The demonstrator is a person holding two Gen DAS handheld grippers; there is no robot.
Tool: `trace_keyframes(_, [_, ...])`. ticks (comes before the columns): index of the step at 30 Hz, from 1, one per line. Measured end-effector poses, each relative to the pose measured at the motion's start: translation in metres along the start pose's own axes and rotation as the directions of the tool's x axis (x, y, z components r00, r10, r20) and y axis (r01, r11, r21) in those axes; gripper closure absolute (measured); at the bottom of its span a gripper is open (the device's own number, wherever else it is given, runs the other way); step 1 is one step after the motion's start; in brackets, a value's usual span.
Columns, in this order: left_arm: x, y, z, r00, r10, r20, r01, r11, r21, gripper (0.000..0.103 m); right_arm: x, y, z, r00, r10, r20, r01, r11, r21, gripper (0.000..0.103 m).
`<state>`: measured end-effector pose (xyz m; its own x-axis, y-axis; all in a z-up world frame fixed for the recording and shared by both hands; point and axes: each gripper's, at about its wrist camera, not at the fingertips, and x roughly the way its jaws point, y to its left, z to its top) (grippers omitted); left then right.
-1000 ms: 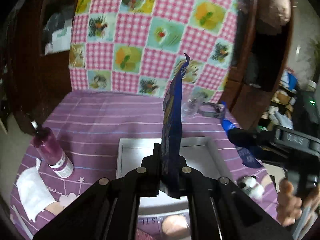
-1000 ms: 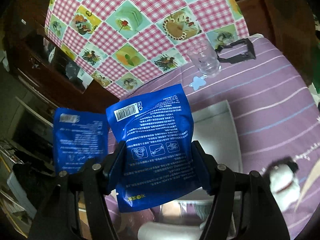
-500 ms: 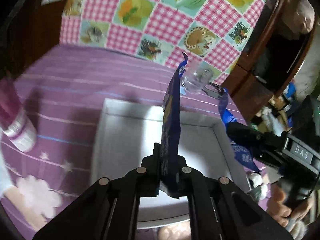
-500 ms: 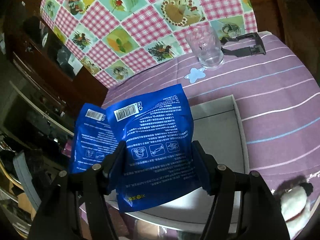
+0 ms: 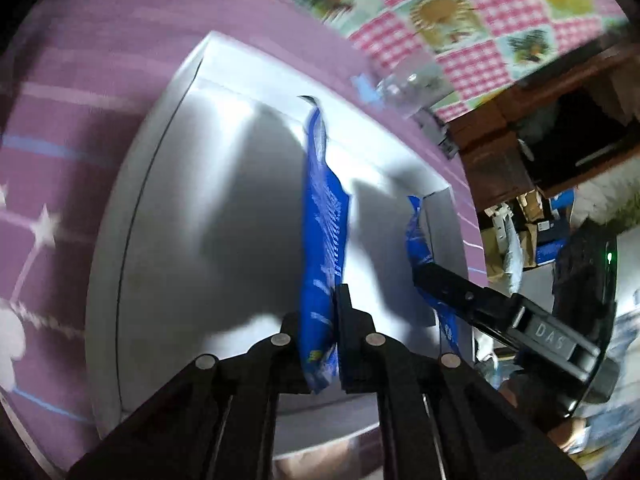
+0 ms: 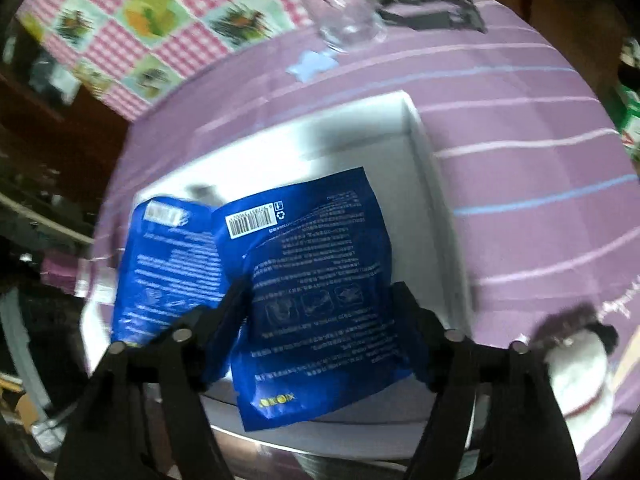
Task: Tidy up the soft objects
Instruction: 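Carry both blue packets over the white box and lower them inside, then open both grippers and withdraw them from the white box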
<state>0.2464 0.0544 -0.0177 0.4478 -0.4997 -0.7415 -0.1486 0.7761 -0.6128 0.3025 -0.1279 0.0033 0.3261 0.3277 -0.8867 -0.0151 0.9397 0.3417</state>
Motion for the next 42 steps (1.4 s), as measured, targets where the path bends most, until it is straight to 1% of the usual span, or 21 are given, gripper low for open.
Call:
trace_keyframes(1, [-0.001, 0.0, 0.0, 1.0, 0.017, -0.005, -0.017, 1.0, -0.005, 0.092, 0.0, -0.001, 0.0, 1.0, 0.014, -0.011, -0.014, 1.0, 0.005, 0.023])
trace_keyframes(2, [-0.004, -0.002, -0.001, 0.998, 0.062, 0.008, -0.062, 0.998, 0.003, 0.087, 0.0, -0.002, 0.0, 0.999, 0.03, -0.026, -0.029, 0.999, 0.016, 0.022])
trace_keyframes(3, [-0.008, -0.005, -0.001, 0.993, 0.114, 0.03, -0.115, 0.993, 0.023, 0.077, -0.001, -0.004, -0.001, 0.998, 0.049, -0.037, -0.048, 0.998, 0.032, 0.022])
trace_keyframes(4, [-0.013, -0.01, -0.002, 0.983, 0.172, 0.067, -0.175, 0.983, 0.052, 0.067, -0.002, -0.005, 0.0, 0.996, 0.072, -0.047, -0.07, 0.996, 0.047, 0.022])
trace_keyframes(5, [-0.019, -0.016, -0.002, 0.975, 0.2, 0.097, -0.208, 0.975, 0.078, 0.064, -0.004, -0.006, -0.001, 0.994, 0.092, -0.052, -0.089, 0.994, 0.058, 0.022])
trace_keyframes(6, [-0.023, -0.021, -0.003, 0.971, 0.209, 0.114, -0.22, 0.971, 0.097, 0.053, -0.006, -0.007, -0.003, 0.992, 0.111, -0.055, -0.107, 0.992, 0.069, 0.021])
trace_keyframes(7, [-0.028, -0.026, -0.004, 0.969, 0.212, 0.129, -0.227, 0.967, 0.114, 0.032, -0.009, -0.008, -0.004, 0.99, 0.127, -0.056, -0.122, 0.989, 0.081, 0.021])
trace_keyframes(8, [-0.033, -0.031, -0.006, 0.965, 0.218, 0.149, -0.237, 0.963, 0.13, 0.023, -0.012, -0.01, -0.004, 0.989, 0.138, -0.058, -0.131, 0.986, 0.101, 0.02])
trace_keyframes(9, [-0.039, -0.036, -0.008, 0.958, 0.222, 0.181, -0.25, 0.956, 0.152, 0.02, -0.015, -0.014, -0.005, 0.988, 0.143, -0.055, -0.135, 0.982, 0.13, 0.02])
trace_keyframes(13, [-0.058, -0.05, -0.006, 0.927, 0.277, 0.253, -0.33, 0.923, 0.197, 0.02, -0.024, -0.019, -0.005, 0.985, 0.17, -0.03, -0.161, 0.967, 0.195, 0.02])
trace_keyframes(15, [-0.066, -0.049, -0.005, 0.919, 0.295, 0.26, -0.351, 0.915, 0.199, 0.02, -0.032, -0.017, -0.006, 0.989, 0.147, -0.021, -0.141, 0.972, 0.188, 0.02])
trace_keyframes(17, [-0.069, -0.05, -0.004, 0.916, 0.303, 0.263, -0.361, 0.91, 0.207, 0.02, -0.042, -0.012, -0.006, 0.994, 0.109, 0.002, -0.108, 0.981, 0.16, 0.02])
trace_keyframes(20, [-0.075, -0.051, -0.007, 0.907, 0.32, 0.272, -0.381, 0.9, 0.211, 0.02, -0.054, -0.002, -0.006, 0.996, 0.084, 0.026, -0.086, 0.991, 0.1, 0.02])
trace_keyframes(25, [-0.082, -0.056, -0.01, 0.911, 0.299, 0.282, -0.366, 0.904, 0.223, 0.02, -0.06, 0.008, -0.006, 0.997, 0.065, 0.05, -0.067, 0.997, 0.038, 0.02])
trace_keyframes(27, [-0.084, -0.059, -0.011, 0.905, 0.303, 0.298, -0.376, 0.899, 0.227, 0.02, -0.06, 0.012, -0.007, 0.998, 0.051, 0.047, -0.052, 0.999, 0.012, 0.02])
trace_keyframes(30, [-0.089, -0.063, -0.013, 0.894, 0.312, 0.321, -0.392, 0.892, 0.226, 0.02, -0.064, 0.02, -0.011, 0.996, 0.061, 0.058, -0.059, 0.998, -0.037, 0.02])
trace_keyframes(33, [-0.093, -0.07, -0.017, 0.895, 0.294, 0.336, -0.387, 0.887, 0.253, 0.02, -0.073, 0.03, -0.015, 0.994, 0.033, 0.108, -0.026, 0.997, -0.071, 0.02])
trace_keyframes(36, [-0.099, -0.078, -0.023, 0.902, 0.259, 0.346, -0.363, 0.889, 0.279, 0.02, -0.09, 0.039, -0.021, 0.98, -0.006, 0.198, 0.027, 0.994, -0.104, 0.02])
trace_keyframes(38, [-0.103, -0.083, -0.027, 0.912, 0.231, 0.339, -0.335, 0.895, 0.293, 0.02, -0.105, 0.041, -0.029, 0.965, -0.027, 0.262, 0.058, 0.992, -0.109, 0.02])
trace_keyframes(39, [-0.103, -0.084, -0.028, 0.915, 0.226, 0.334, -0.328, 0.898, 0.292, 0.02, -0.11, 0.041, -0.031, 0.961, -0.034, 0.275, 0.066, 0.992, -0.108, 0.02])
trace_keyframes(42, [-0.104, -0.091, -0.033, 0.936, 0.186, 0.298, -0.278, 0.911, 0.303, 0.02, -0.128, 0.04, -0.041, 0.955, -0.033, 0.296, 0.077, 0.988, -0.137, 0.02])
